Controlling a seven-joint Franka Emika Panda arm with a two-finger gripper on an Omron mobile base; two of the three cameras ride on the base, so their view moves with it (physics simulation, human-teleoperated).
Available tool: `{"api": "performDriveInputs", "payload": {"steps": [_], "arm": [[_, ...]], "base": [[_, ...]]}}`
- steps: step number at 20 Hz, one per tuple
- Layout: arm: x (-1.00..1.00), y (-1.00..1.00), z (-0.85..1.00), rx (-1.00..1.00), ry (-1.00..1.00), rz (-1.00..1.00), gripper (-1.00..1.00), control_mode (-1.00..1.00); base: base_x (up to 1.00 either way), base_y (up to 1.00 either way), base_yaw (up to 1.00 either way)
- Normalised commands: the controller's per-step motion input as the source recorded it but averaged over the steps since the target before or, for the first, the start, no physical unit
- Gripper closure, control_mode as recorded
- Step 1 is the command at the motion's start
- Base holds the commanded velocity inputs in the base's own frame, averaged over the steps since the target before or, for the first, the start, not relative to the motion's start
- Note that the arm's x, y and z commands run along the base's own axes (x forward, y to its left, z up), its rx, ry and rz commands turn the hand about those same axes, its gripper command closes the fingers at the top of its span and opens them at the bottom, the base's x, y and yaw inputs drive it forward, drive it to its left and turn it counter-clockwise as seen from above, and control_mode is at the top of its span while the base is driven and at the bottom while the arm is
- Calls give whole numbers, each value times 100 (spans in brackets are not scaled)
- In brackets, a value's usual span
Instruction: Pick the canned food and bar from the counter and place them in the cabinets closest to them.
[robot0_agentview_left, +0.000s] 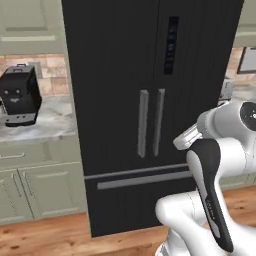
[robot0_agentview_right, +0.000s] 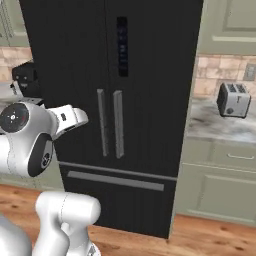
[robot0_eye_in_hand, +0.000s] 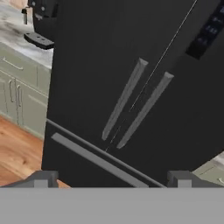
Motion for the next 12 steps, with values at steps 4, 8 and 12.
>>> {"api": "performDriveInputs", "payload": {"steps": [4,8,12], "arm": [[0,0,0,0,0,0,-100,100],[0,0,0,0,0,0,-100,100],[0,0,0,0,0,0,-100,100]], "base": [[-23,93,0],[-23,94,0],[-23,94,0]]}}
